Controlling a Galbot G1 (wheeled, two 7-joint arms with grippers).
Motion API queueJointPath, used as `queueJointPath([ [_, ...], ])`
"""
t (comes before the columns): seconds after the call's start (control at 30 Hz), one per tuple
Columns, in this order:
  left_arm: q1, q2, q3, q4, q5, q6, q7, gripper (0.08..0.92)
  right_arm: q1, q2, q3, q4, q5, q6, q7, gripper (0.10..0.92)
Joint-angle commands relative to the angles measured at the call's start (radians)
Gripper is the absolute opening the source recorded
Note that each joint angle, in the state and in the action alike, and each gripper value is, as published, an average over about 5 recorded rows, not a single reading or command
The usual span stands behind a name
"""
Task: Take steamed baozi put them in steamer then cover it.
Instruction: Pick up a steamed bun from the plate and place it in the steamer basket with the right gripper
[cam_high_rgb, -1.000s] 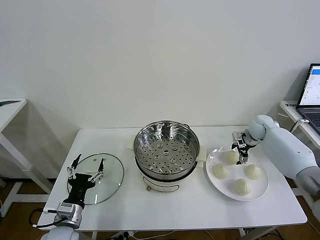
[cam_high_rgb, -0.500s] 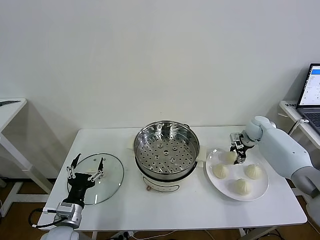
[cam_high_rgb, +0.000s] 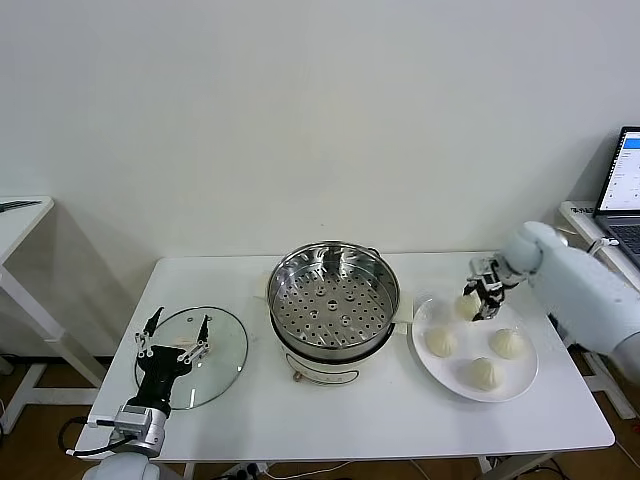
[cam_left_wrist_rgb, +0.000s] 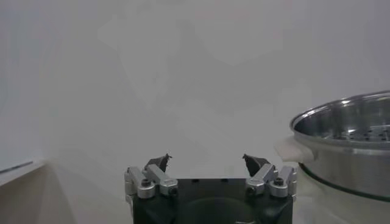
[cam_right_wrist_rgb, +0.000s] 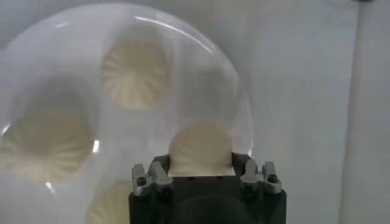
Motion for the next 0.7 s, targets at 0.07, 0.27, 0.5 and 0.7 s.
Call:
queueJointPath([
  [0.07, 0.010, 0.009, -0.004, -0.008, 0.002, 0.003, -0.001, 0.823, 0.436, -0.143, -0.339, 0.350, 0.168, 0.241, -0.084, 0.669],
  [0.27, 0.013, 0.013, -0.008, -0.012, 0.003, 0.003, 0.000, 0.823, 0.701, -0.046, -0.561, 0.466, 0.208, 0.371, -0.086, 0.669],
  [0.5, 0.011, 0.023, -0.026, -0.004, 0.000, 0.003, 0.002, 0.823, 0.736, 0.171, -0.615, 0.450, 0.175, 0.488, -0.031, 0.670],
  [0.7, 0.008, 0.035, -0.052, 0.007, -0.008, 0.003, 0.007, 0.823, 0.668, 0.338, -0.597, 0.336, 0.133, 0.546, 0.021, 0.670],
])
